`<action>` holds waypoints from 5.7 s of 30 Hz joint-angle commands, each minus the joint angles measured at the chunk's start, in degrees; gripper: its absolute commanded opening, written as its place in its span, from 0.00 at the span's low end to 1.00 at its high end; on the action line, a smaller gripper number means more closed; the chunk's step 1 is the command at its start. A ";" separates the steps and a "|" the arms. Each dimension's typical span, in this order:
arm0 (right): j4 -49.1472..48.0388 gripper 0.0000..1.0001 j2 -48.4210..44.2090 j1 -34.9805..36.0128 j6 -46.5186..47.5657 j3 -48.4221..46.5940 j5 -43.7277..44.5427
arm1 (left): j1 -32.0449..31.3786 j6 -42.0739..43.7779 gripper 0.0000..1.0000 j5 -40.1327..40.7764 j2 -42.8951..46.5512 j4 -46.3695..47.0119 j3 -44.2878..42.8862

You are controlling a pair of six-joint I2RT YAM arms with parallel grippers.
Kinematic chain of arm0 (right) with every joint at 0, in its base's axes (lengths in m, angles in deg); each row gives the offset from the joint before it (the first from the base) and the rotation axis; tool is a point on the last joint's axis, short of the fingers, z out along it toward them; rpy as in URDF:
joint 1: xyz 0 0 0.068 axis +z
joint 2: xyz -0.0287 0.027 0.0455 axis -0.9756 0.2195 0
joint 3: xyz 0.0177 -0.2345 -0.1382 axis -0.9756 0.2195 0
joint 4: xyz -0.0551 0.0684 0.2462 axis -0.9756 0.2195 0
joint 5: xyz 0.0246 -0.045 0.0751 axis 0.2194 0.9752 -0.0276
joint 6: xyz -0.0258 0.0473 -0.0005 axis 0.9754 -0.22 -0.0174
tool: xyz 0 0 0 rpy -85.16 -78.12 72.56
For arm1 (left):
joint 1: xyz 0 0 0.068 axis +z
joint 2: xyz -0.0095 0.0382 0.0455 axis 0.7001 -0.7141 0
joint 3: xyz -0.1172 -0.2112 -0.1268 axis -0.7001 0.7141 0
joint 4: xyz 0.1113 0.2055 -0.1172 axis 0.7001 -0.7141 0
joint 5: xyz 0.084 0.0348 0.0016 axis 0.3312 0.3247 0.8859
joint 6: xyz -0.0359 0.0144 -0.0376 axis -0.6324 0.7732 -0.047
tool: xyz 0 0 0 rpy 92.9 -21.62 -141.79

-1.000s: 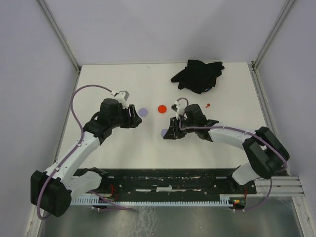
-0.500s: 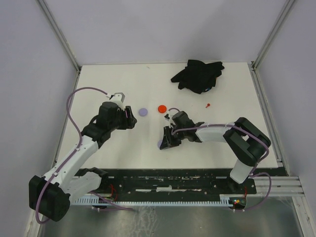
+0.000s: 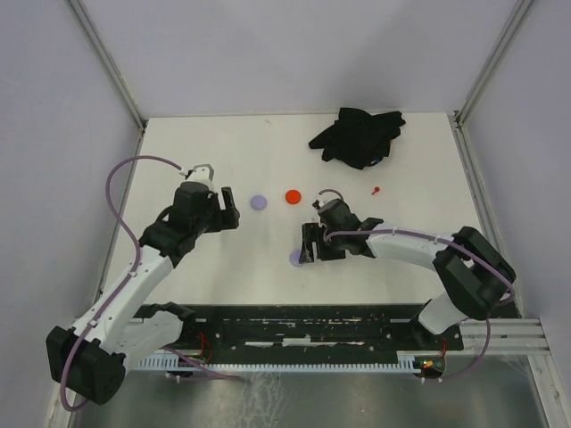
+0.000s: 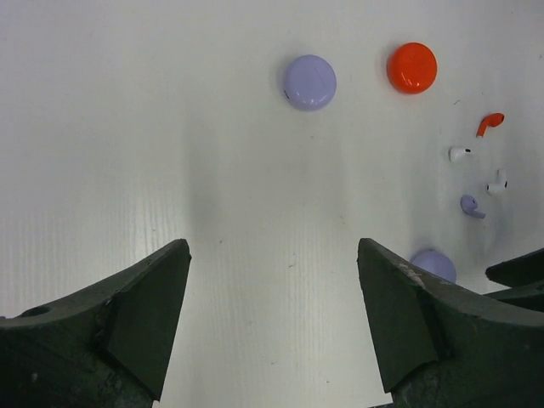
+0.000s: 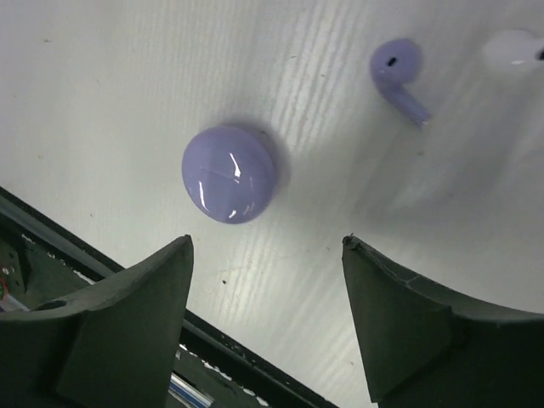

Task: Insert the wireless bluetooth earbuds into the charging case
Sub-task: Place the charging case at the center of the board, then pick up the charging case at the center of the board.

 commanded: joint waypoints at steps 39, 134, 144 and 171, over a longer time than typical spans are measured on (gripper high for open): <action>17.63 1.00 -23.39 -2.82 20.80 -9.80 35.30 | -0.02 17.23 0.98 -6.71 -40.24 6.60 -22.36; 4.25 0.68 -8.56 -4.48 3.82 -30.91 -10.45 | -10.92 25.90 0.38 -30.57 -0.05 46.19 7.63; 2.27 0.34 -7.88 -3.85 3.76 -30.46 -11.53 | -11.04 24.97 0.38 -31.12 0.42 47.10 8.01; 14.79 0.02 -9.75 -5.05 26.39 -35.82 -22.79 | 1.55 17.99 0.70 -61.22 1.05 42.11 5.26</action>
